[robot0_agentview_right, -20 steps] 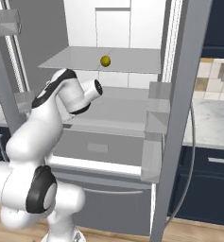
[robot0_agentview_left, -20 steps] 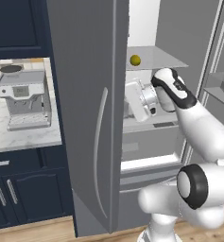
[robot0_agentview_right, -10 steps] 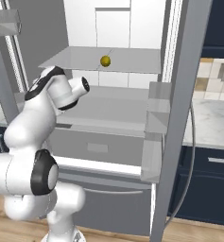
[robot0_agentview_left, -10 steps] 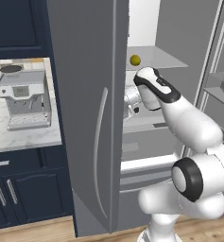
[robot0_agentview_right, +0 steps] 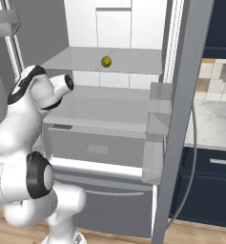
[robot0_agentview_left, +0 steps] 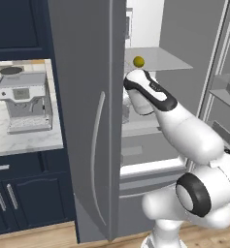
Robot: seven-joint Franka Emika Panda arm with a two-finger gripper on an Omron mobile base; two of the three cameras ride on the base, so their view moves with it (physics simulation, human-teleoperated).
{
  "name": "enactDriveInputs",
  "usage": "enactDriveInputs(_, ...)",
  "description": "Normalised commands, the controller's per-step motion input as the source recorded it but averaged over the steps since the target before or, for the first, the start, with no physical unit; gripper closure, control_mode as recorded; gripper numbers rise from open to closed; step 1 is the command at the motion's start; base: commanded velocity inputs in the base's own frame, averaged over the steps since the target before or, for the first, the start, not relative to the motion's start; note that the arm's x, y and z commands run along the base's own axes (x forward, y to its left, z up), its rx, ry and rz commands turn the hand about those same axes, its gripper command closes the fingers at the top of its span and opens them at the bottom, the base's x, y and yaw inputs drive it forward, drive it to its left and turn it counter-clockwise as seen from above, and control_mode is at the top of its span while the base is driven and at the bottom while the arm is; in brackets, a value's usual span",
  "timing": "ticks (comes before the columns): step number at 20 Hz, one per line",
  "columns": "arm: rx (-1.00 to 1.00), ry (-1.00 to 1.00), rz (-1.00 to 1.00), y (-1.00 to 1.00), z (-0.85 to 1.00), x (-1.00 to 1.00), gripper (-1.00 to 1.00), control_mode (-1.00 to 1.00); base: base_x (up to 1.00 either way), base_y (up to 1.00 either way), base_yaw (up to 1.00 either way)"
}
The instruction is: Retrieve a lemon from the fridge and place it on the cutting board with the fish.
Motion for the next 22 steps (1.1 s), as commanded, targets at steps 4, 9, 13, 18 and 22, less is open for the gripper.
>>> enactDriveInputs(4,0.0,-0.08,0.0,0.65,0.18,-0.9,-1.0,-1.0,0.0,0.0,0.0)
enactDriveInputs(9,0.01,-0.02,0.0,0.76,0.12,-0.82,-1.0,-1.0,0.0,0.0,0.0)
enactDriveInputs(13,-0.02,0.02,0.0,0.5,0.08,-0.19,-1.0,-1.0,0.0,0.0,0.0)
enactDriveInputs(18,-0.1,0.12,0.02,0.11,0.06,0.38,-1.0,-1.0,0.0,0.0,0.0)
enactDriveInputs(22,-0.06,0.24,0.0,-0.26,0.0,0.72,-1.0,-1.0,0.0,0.0,0.0)
